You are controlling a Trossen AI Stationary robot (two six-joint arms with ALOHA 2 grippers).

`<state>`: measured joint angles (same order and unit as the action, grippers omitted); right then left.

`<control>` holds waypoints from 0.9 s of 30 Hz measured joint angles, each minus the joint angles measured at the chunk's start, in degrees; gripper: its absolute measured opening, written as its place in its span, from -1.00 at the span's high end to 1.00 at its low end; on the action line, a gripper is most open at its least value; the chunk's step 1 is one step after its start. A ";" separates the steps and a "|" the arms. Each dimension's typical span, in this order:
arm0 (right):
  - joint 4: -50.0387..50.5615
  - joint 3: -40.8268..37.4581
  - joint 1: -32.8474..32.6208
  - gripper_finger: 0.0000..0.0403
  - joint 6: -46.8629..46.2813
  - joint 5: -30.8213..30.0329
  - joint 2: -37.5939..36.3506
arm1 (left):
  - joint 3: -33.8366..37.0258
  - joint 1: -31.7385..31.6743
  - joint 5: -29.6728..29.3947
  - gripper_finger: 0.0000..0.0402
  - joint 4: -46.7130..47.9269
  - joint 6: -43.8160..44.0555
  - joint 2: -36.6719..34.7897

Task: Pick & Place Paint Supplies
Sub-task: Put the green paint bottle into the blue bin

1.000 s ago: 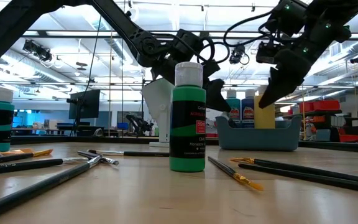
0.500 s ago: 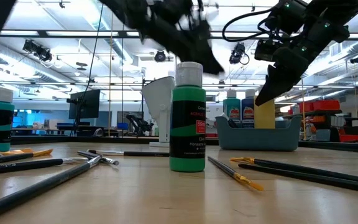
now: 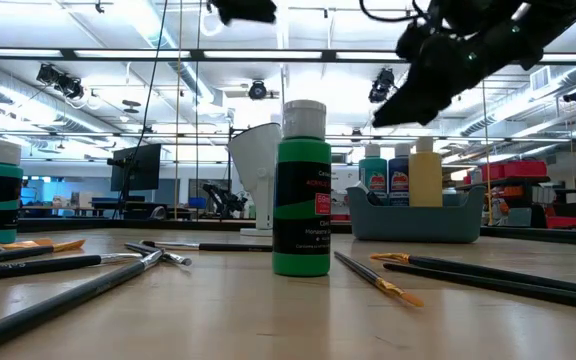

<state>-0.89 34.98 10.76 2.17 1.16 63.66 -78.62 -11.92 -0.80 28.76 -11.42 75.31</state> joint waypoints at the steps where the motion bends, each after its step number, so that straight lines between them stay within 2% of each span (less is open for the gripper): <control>1: -0.99 0.00 0.00 -0.07 0.01 2.38 0.00 | 0.48 0.00 0.13 0.25 0.59 0.18 -1.56; 5: -6.99 0.00 -0.31 -0.07 -1.73 9.43 0.02 | 3.01 0.01 -0.10 0.29 3.03 0.52 -7.30; 10: -14.07 0.08 -3.64 -0.07 1.25 14.26 1.57 | 7.84 0.33 -1.67 0.29 -1.55 3.54 -14.18; 14: -25.82 0.05 -7.62 -0.07 1.92 16.05 7.58 | 11.59 0.33 -4.91 0.29 -4.39 3.16 -19.02; 17: -33.46 0.20 -10.10 -0.07 1.95 20.11 12.60 | 14.71 0.33 -6.61 0.29 -6.12 2.88 -22.15; 20: -36.21 1.64 -12.91 -0.07 1.64 23.64 17.26 | 17.60 0.33 -7.10 0.29 -6.91 3.87 -24.44; 27: -36.58 7.93 -20.13 -0.07 2.74 20.96 30.31 | 23.41 0.33 -7.12 0.29 -9.79 6.34 -27.01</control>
<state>-37.47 42.92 -9.37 4.92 22.12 93.97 -55.21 -11.60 -7.93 18.97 -5.08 48.29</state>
